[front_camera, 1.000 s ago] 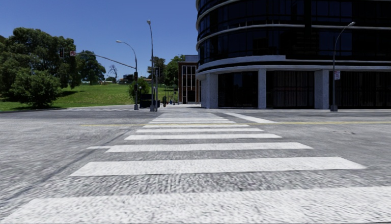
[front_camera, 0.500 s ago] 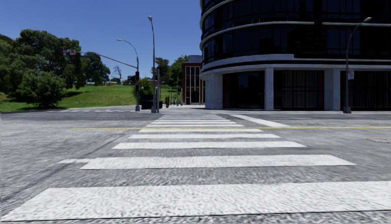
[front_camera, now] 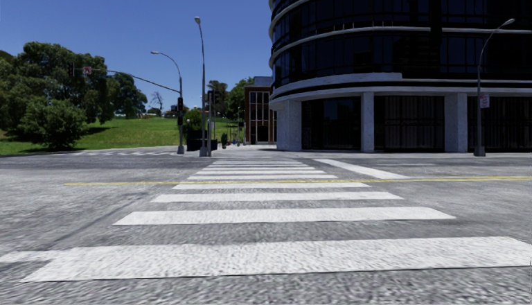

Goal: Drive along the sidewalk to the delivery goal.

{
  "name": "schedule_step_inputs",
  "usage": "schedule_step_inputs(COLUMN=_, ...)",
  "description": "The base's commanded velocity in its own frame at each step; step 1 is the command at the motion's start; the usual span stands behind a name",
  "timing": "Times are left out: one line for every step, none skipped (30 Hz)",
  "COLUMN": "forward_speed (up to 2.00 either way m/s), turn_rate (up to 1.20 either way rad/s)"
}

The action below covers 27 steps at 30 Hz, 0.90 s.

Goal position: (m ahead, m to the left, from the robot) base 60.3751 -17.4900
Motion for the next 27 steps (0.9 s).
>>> schedule_step_inputs(forward_speed=1.61, turn_rate=0.00)
schedule_step_inputs(forward_speed=1.61, turn_rate=0.00)
schedule_step_inputs(forward_speed=1.61, turn_rate=0.00)
schedule_step_inputs(forward_speed=1.62, turn_rate=0.00)
schedule_step_inputs(forward_speed=1.62, turn_rate=0.00)
schedule_step_inputs(forward_speed=1.62, turn_rate=0.00)
schedule_step_inputs(forward_speed=1.62, turn_rate=0.00)
schedule_step_inputs(forward_speed=1.62, turn_rate=0.09)
schedule_step_inputs(forward_speed=1.62, turn_rate=0.18)
schedule_step_inputs(forward_speed=1.62, turn_rate=0.21)
schedule_step_inputs(forward_speed=1.62, turn_rate=0.21)
schedule_step_inputs(forward_speed=1.63, turn_rate=0.22)
schedule_step_inputs(forward_speed=1.63, turn_rate=0.22)
schedule_step_inputs(forward_speed=1.63, turn_rate=0.22)
schedule_step_inputs(forward_speed=1.64, turn_rate=0.16)
schedule_step_inputs(forward_speed=1.64, turn_rate=0.00)
schedule_step_inputs(forward_speed=1.65, turn_rate=0.00)
schedule_step_inputs(forward_speed=1.65, turn_rate=0.00)
schedule_step_inputs(forward_speed=1.65, turn_rate=0.00)
schedule_step_inputs(forward_speed=1.65, turn_rate=0.00)
schedule_step_inputs(forward_speed=1.65, turn_rate=0.00)
schedule_step_inputs(forward_speed=1.65, turn_rate=0.00)
schedule_step_inputs(forward_speed=1.65, turn_rate=0.00)
schedule_step_inputs(forward_speed=1.65, turn_rate=0.00)
schedule_step_inputs(forward_speed=1.65, turn_rate=0.00)
schedule_step_inputs(forward_speed=1.65, turn_rate=0.00)
schedule_step_inputs(forward_speed=1.65, turn_rate=0.00)
